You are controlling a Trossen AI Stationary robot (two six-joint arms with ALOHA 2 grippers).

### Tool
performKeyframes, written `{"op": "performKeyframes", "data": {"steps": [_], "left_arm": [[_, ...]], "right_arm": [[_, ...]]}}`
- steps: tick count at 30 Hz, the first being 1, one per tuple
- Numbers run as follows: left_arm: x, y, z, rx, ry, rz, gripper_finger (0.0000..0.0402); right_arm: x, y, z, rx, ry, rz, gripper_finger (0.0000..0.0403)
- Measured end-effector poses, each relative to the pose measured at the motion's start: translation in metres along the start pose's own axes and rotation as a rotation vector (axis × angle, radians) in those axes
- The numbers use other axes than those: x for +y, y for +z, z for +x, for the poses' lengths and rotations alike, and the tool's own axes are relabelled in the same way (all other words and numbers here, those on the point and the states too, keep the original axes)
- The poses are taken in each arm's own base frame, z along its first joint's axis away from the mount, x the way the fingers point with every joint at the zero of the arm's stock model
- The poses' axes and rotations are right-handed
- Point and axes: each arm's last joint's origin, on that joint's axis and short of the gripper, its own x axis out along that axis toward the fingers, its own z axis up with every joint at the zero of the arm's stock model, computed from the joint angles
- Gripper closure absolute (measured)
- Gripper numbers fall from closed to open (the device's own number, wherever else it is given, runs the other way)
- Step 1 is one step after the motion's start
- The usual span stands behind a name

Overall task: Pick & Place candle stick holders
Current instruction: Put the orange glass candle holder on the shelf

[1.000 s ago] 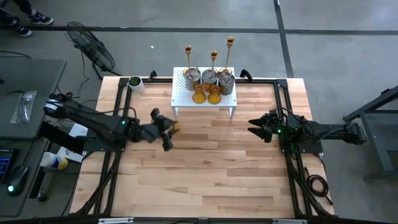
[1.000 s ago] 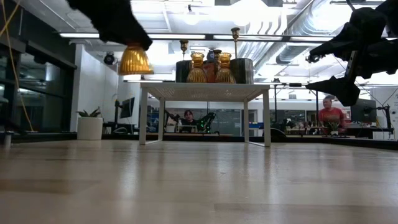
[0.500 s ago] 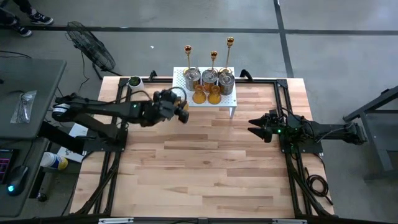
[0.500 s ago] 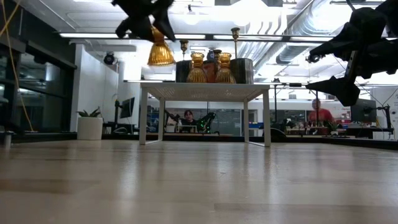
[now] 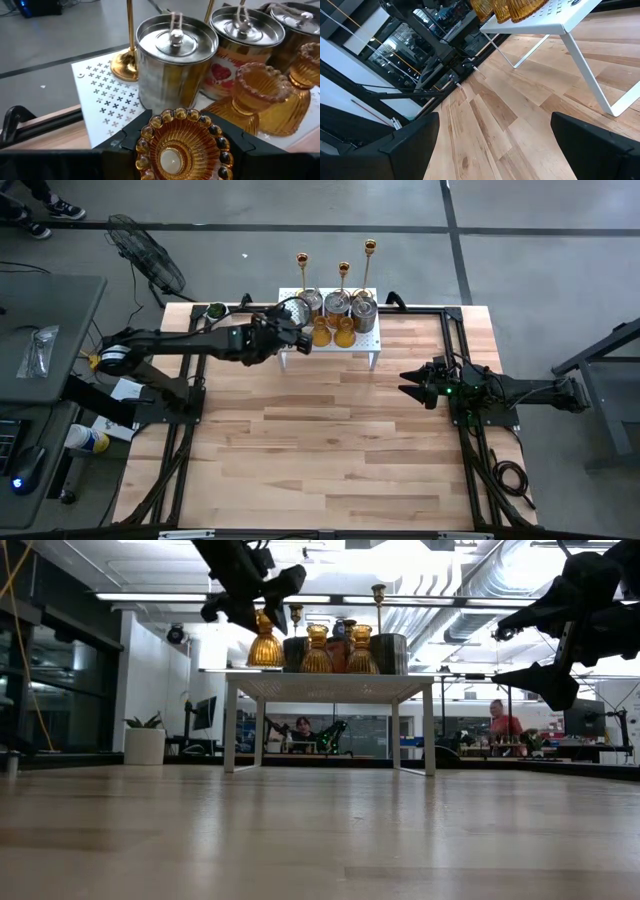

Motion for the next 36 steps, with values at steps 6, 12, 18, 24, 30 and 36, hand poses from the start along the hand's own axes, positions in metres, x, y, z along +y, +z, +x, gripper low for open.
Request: {"op": "performKeyframes", "data": {"steps": [6,12,18,24,30,36], "left_arm": [[0.002,0.001,0.004,0.003,0.009,-0.006,0.0253],[0.007,0.003,0.007,0.008,0.031,-0.03,0.0253],[0.007,0.001,0.011,0.02,0.04,-0.055,0.0253],[0.005,-0.003,0.015,0.039,0.036,-0.086,0.0253],[0.005,-0.003,0.015,0.027,0.05,-0.088,0.0254],[0.005,-0.003,0.015,0.024,0.052,-0.116,0.0254]], "right_arm": [[0.0,0.0,0.0,0.0,0.0,0.0,0.0027],[0.0,0.0,0.0,0.0,0.0,0.0,0.0027],[0.0,0.0,0.0,0.0,0.0,0.0,0.0027],[0.0,0.0,0.0,0.0,0.0,0.0,0.0027],[0.0,0.0,0.0,0.0,0.0,0.0,0.0027],[0.0,0.0,0.0,0.0,0.0,0.0,0.0027]]}}
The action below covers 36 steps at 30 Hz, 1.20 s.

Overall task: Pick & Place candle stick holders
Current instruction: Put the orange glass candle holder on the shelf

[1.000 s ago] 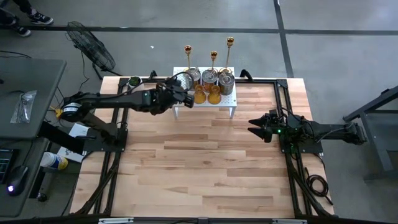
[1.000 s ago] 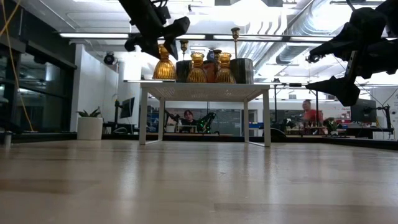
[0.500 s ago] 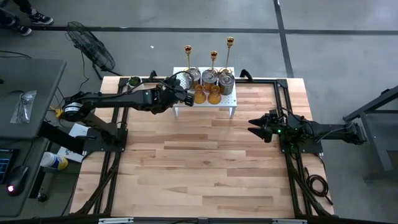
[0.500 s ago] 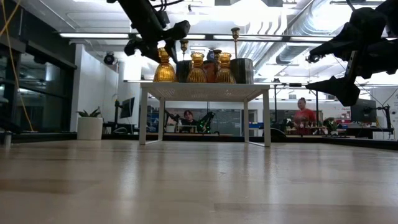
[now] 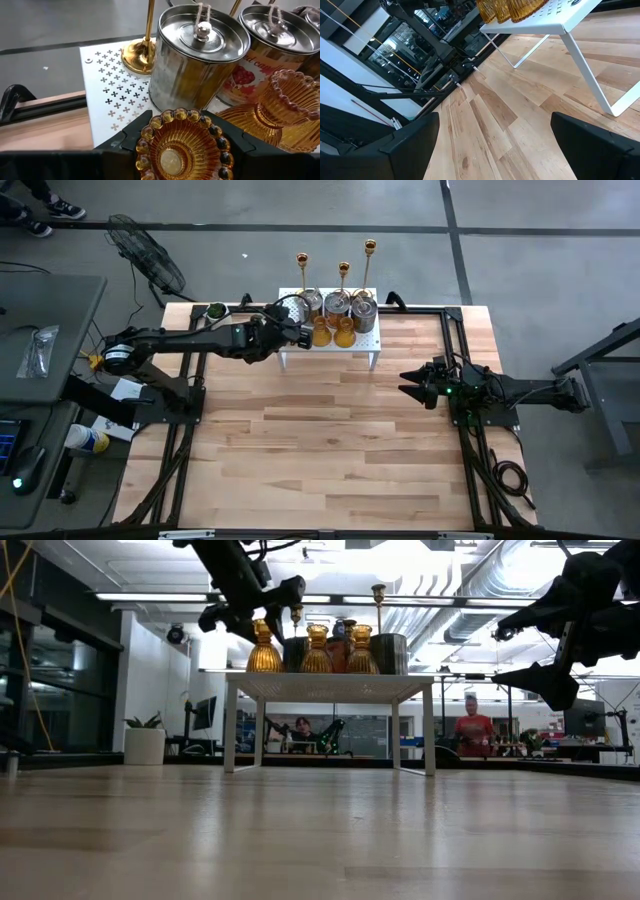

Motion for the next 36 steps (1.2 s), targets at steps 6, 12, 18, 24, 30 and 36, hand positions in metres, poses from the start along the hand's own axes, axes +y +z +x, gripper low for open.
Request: {"op": "performKeyframes", "data": {"steps": [6,12,18,24,30,36], "left_arm": [[0.0002,0.0002,0.0,-0.006,0.006,-0.002,0.0254],[0.0002,0.0002,0.0,-0.007,0.007,-0.002,0.0254],[0.0003,0.0003,0.0001,-0.007,0.008,-0.003,0.0254],[0.0003,0.0003,0.0001,-0.007,0.007,-0.003,0.0254],[0.0003,0.0003,0.0001,-0.007,0.007,-0.004,0.0254],[-0.002,-0.0029,0.0044,-0.004,0.011,-0.02,0.0254]], "right_arm": [[0.0,0.0,0.0,0.0,0.0,0.0,0.0027],[0.0,0.0,0.0,0.0,0.0,0.0,0.0027],[0.0,0.0,0.0,0.0,0.0,0.0,0.0027],[0.0,0.0,0.0,0.0,0.0,0.0,0.0027],[0.0,0.0,0.0,0.0,0.0,0.0,0.0027],[0.0,0.0,0.0,0.0,0.001,0.0,0.0027]]}}
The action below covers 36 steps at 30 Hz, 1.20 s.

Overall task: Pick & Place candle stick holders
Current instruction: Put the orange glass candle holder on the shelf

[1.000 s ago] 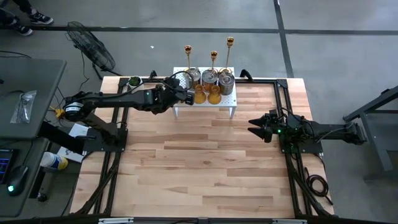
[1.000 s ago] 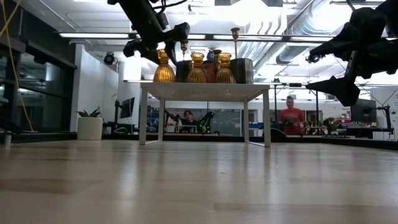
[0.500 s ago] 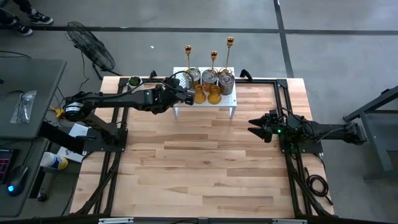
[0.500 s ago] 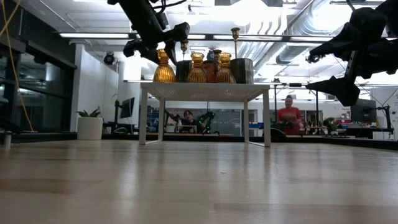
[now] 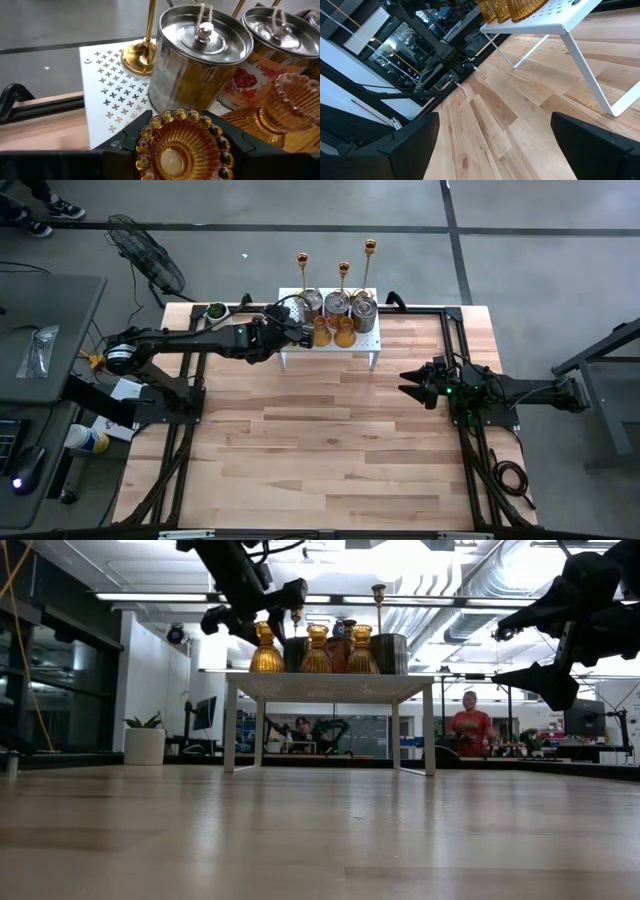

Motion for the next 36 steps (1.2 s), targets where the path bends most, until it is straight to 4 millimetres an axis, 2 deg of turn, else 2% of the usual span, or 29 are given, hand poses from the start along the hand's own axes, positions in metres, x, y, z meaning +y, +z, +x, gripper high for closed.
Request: {"op": "performKeyframes", "data": {"steps": [16,21,28,36], "left_arm": [[-0.0012,-0.0004,0.0016,-0.014,0.007,-0.005,0.0253],[-0.0011,-0.0008,0.0019,-0.011,0.009,-0.002,0.0239],[-0.0013,-0.0008,0.0021,-0.014,0.008,0.02,0.025],[-0.0012,0.0005,0.002,-0.042,0.028,0.016,0.0226]], "right_arm": [[0.0,0.0,0.0,0.0,0.0,0.0,0.0027],[0.0,0.0,0.0,0.0,0.0,0.0,0.0027],[0.0,0.0,0.0,0.0,0.0,0.0,0.0027],[0.0,0.0,0.0,0.0,0.0,0.0,0.0027]]}}
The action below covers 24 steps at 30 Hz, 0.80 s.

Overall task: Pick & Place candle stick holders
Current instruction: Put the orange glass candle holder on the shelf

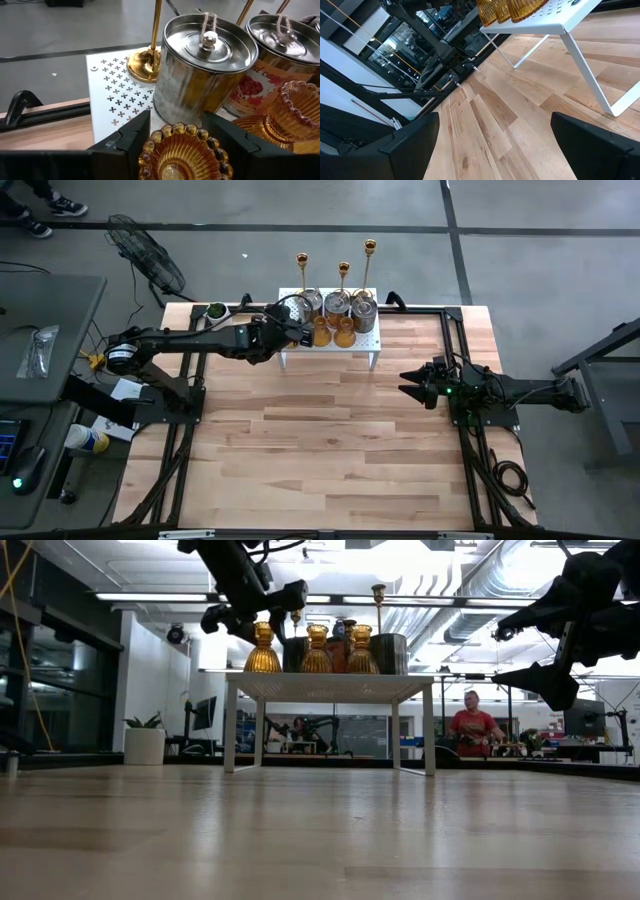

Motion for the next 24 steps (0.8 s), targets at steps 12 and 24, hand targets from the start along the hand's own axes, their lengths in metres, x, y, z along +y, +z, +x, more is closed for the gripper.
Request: {"op": "performKeyframes", "data": {"steps": [12,24], "left_arm": [[-0.0006,0.0016,-0.0001,-0.027,0.011,0.041,0.0238],[-0.0069,0.0093,-0.0007,-0.095,-0.025,0.121,0.0237]], "right_arm": [[0.0,0.0,0.0,0.0,0.0,0.0,0.0027],[0.0,0.0,0.0,0.0,0.0,0.0,0.0027]]}}
